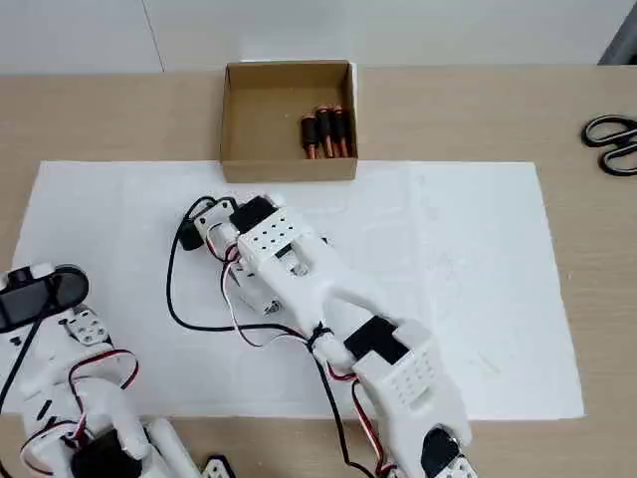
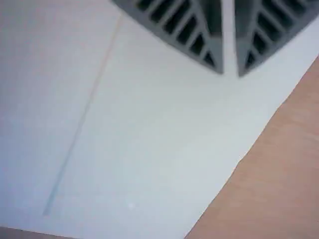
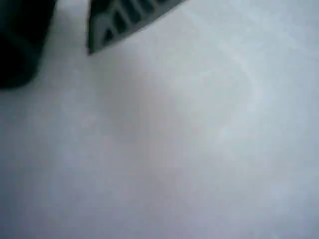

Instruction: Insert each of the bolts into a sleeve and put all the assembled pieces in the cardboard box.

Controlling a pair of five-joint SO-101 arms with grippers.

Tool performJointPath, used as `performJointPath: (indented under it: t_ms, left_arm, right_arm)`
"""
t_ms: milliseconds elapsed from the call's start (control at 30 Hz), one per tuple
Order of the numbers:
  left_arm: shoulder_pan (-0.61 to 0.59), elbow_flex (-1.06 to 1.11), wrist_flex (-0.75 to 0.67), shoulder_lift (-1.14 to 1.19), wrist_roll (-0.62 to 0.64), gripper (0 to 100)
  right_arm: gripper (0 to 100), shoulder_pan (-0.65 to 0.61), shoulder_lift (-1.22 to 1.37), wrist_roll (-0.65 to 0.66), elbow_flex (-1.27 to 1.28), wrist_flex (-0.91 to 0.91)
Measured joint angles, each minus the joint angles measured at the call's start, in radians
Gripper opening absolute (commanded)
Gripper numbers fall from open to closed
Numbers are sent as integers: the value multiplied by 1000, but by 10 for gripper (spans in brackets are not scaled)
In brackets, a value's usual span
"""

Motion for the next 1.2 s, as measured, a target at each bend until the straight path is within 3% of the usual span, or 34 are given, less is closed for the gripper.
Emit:
performJointPath:
  t_ms: [67,267,600,900,1033,1200]
  left_arm:
    - [0,0,0,0,5,6]
    - [14,-89,40,0,204,6]
    - [298,-282,127,206,267,7]
    - [551,-601,135,706,425,8]
    - [618,-730,135,993,517,10]
    - [683,-904,135,1376,529,10]
  right_arm:
    - [2,2,3,0,-5,-6]
    - [6,6,6,0,-8,-17]
    - [5,34,-258,2,-8,48]
    - [5,233,-595,61,44,163]
    - [5,321,-697,63,160,175]
    - [5,404,-842,63,304,164]
